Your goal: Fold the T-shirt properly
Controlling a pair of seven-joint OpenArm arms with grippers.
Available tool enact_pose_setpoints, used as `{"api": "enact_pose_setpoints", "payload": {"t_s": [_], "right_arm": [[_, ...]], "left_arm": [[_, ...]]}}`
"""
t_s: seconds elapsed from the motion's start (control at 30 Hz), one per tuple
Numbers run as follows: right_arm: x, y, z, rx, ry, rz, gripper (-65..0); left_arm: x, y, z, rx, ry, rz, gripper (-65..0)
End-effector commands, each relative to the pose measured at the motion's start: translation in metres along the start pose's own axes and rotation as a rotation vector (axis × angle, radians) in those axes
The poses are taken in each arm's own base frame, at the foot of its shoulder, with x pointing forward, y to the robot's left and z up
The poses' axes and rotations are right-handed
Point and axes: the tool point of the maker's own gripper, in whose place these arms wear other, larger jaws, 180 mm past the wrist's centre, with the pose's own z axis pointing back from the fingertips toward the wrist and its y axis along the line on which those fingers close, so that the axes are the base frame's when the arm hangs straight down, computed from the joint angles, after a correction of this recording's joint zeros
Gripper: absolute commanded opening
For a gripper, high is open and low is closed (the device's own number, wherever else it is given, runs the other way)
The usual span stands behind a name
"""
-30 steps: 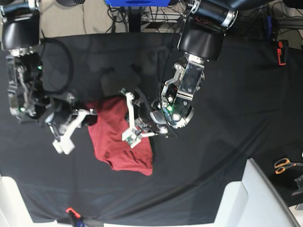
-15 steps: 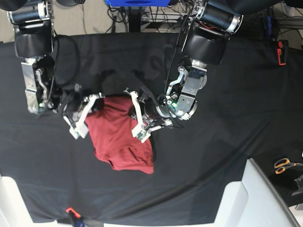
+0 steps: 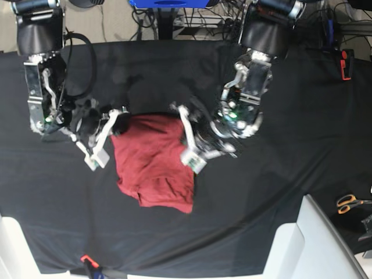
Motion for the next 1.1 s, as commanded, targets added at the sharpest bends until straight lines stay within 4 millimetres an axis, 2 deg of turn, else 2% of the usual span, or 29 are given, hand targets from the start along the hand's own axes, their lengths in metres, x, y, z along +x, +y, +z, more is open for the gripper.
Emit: {"api": "enact_pose_setpoints", "payload": {"t_s": [0.0,0.07,0.1,0.2,0.27,0.47,0.63,0.83,1.03,1.07], "right_arm": [[0.022,0.003,0.01,-0.003,-0.067,0.027,-63.6],[0.035,0.012,0.023,-0.016,-0.122,0.055,-63.6],[0.037,0.013,0.029,-0.025,-0.139,0.065,-63.6],[0.041,0.013,0.052,-0.085,-0.176,0.167,-63.6],[0.034,0.01,0.063,-0.137,-0.205,0.223,-63.6],[-0.007,-0.007,0.076,-0.264,-0.219,0.391,-63.6],[-0.035,-0.002,0.078,-0.261,-0.204,0.424,-63.6],[-0.067,0.007,0.078,-0.235,-0.153,0.39,-63.6],[-0.103,0.009,0.077,-0.217,-0.084,0.352,-63.8],[-0.104,0.004,0.081,-0.229,-0.094,0.341,-63.8]], "left_arm": [[0.037,0.004,0.011,0.015,-0.119,-0.009,-65.0],[0.046,0.012,0.033,0.056,-0.177,-0.009,-65.0],[0.044,0.013,0.041,0.067,-0.19,-0.008,-65.0],[0.033,0.021,0.07,0.11,-0.204,-0.04,-65.0],[0.018,0.027,0.086,0.134,-0.182,-0.071,-65.0],[-0.033,0.042,0.13,0.171,-0.224,-0.117,-65.0],[-0.071,0.04,0.155,0.175,-0.217,-0.103,-65.0],[-0.125,0.024,0.173,0.164,-0.098,-0.052,-65.0],[-0.202,0.008,0.19,0.148,-0.008,0.064,-65.0],[-0.213,0.005,0.193,0.149,-0.011,0.087,-65.0]]}}
